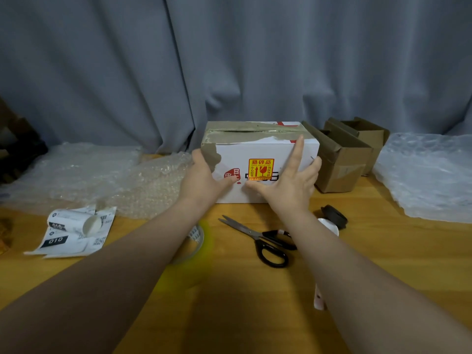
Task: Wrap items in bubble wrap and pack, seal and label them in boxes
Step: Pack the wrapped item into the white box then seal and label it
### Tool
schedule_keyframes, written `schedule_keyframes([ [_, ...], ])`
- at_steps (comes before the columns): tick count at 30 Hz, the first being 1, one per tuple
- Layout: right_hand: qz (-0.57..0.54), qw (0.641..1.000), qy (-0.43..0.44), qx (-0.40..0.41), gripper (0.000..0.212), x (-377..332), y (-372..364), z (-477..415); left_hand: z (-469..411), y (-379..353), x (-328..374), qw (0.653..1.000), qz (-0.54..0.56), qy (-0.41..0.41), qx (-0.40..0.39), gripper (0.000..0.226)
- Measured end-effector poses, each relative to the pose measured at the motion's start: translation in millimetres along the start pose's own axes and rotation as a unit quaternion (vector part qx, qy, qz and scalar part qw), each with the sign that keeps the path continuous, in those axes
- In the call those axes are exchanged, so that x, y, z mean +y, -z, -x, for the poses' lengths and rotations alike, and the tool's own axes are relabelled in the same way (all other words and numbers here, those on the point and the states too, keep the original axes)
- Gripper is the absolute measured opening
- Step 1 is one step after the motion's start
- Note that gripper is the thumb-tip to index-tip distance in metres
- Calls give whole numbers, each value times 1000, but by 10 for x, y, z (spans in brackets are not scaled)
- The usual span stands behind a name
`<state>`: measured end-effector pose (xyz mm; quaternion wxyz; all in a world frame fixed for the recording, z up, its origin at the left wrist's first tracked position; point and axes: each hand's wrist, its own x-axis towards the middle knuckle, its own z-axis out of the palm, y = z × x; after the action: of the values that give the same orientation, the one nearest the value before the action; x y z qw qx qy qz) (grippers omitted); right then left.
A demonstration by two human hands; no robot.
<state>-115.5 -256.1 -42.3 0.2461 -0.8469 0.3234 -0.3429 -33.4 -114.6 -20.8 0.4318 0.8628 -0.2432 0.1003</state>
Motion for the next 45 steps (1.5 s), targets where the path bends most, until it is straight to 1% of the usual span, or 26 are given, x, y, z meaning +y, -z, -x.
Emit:
schedule_keyframes([
  [3,-11,1000,20,-18,135,22,102,140,101,71,15,1000,-5,6,-1,79],
  [6,11,1000,-6,27,121,-10,157,271,244,138,52,1000,-13,-1,-1,78],
  [8,27,998,-23,55,119,-22,176,329,342,161,78,1000,-10,-5,-1,80],
  [11,34,998,-23,56,124,-10,186,363,420,183,105,1000,-8,-8,-1,83],
  [17,42,998,-22,49,133,4,149,390,430,149,109,999,-38,-4,4,85],
  [22,40,998,-25,44,134,-8,136,393,425,134,72,999,-52,-11,7,88],
  [25,41,999,-12,23,132,29,219,412,412,191,47,998,-58,-25,-19,86],
  [28,26,1000,8,-5,123,76,380,461,403,300,17,995,-60,-28,-74,85],
  [30,51,999,16,-4,114,24,467,528,411,389,15,993,-57,-32,-98,80],
  [32,84,996,42,1,99,-111,520,639,432,508,31,993,-56,-54,-93,64],
  [34,74,994,86,-12,80,-306,563,773,475,677,49,990,-83,-79,-81,51],
  [37,28,982,166,-84,53,-625,609,973,586,1003,30,982,-127,-116,-72,40],
  [40,4,960,233,-155,38,-917,568,1162,731,1374,-99,975,-154,-140,-79,32],
  [42,-9,949,250,-194,31,-1097,497,1283,834,1614,-233,971,-177,-138,-82,30],
  [45,-15,935,254,-245,25,-1297,355,1440,958,1898,-506,970,-202,-106,-81,30],
])
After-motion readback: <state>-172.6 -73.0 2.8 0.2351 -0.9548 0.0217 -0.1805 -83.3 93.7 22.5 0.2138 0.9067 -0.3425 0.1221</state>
